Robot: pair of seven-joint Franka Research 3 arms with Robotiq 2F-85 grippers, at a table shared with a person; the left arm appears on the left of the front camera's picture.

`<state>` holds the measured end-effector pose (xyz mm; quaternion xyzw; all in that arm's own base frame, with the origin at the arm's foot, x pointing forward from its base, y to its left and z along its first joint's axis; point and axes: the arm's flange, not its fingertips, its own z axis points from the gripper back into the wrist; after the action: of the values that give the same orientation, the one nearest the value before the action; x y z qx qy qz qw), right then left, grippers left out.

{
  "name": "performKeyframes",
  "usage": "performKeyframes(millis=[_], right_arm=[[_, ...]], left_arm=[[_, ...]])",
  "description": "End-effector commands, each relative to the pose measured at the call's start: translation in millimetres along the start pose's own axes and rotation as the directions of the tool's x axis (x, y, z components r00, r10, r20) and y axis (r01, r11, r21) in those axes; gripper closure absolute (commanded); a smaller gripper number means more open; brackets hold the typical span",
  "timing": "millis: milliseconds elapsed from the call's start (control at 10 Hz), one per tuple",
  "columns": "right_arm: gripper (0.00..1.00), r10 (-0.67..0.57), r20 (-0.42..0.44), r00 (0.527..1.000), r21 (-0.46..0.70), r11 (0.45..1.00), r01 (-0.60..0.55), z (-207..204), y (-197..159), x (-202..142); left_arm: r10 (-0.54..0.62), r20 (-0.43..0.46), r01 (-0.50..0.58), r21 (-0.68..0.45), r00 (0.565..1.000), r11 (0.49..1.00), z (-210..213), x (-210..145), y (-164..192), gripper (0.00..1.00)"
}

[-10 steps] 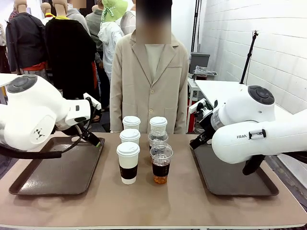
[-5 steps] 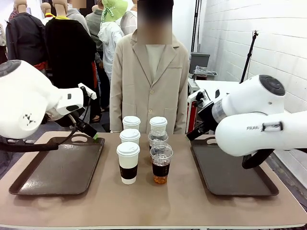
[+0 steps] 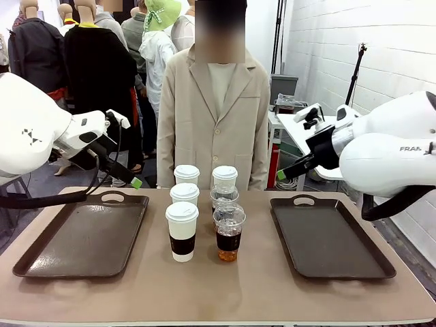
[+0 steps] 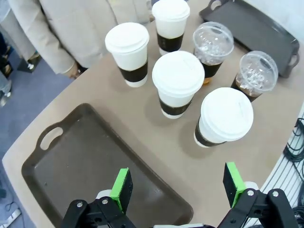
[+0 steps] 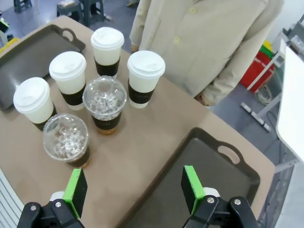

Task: Distribute the coffee onto the tray.
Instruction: Pick up one iced Americano and place it on the right Handle tray.

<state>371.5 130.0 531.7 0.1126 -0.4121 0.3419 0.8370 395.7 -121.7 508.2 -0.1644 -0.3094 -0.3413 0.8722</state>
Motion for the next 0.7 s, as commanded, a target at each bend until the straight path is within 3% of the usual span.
performKeyframes(millis=[0,300,600], right_arm=[[0.00,0.002,0.034,0.999,0.061,0.998,-0.004,10,6,-49],[0.00,-0.013,0.055,0.998,0.115,0.993,0.007,19,0,-53],[0.00,-0.028,0.042,0.999,0.118,0.993,0.023,21,-5,-54]], left_arm=[[0.007,0.034,-0.004,-0.087,0.999,0.996,-12,5,13,0.00],[0.057,0.086,-0.045,-0.129,0.995,0.991,-19,16,21,0.00],[0.027,0.120,-0.018,-0.082,0.992,0.996,-12,22,22,0.00]])
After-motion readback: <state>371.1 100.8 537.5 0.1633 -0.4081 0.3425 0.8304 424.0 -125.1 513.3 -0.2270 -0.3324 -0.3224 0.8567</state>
